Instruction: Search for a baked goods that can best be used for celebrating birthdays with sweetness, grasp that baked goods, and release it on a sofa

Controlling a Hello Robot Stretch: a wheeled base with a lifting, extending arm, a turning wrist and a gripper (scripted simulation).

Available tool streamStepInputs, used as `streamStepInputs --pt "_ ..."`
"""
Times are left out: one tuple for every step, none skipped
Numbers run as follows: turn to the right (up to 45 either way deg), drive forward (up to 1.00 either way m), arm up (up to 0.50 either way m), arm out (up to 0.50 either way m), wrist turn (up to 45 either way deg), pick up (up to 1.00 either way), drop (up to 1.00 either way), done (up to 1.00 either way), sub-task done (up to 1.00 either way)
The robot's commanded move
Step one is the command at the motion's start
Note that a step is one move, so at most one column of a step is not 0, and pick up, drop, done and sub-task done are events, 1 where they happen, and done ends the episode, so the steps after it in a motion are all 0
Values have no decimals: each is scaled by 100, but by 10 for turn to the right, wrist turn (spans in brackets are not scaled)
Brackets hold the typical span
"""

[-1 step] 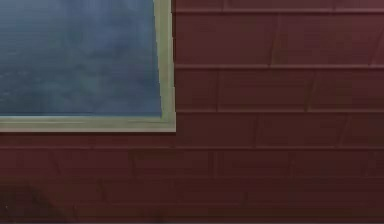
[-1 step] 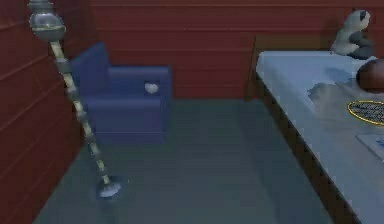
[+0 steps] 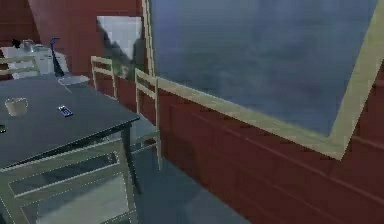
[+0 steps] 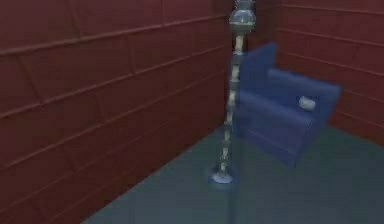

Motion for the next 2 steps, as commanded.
streamStepInputs --pt "-450 0 0 0 0 0 0 0 0" --pt "-450 0 0 0 0 0 0 0 0"
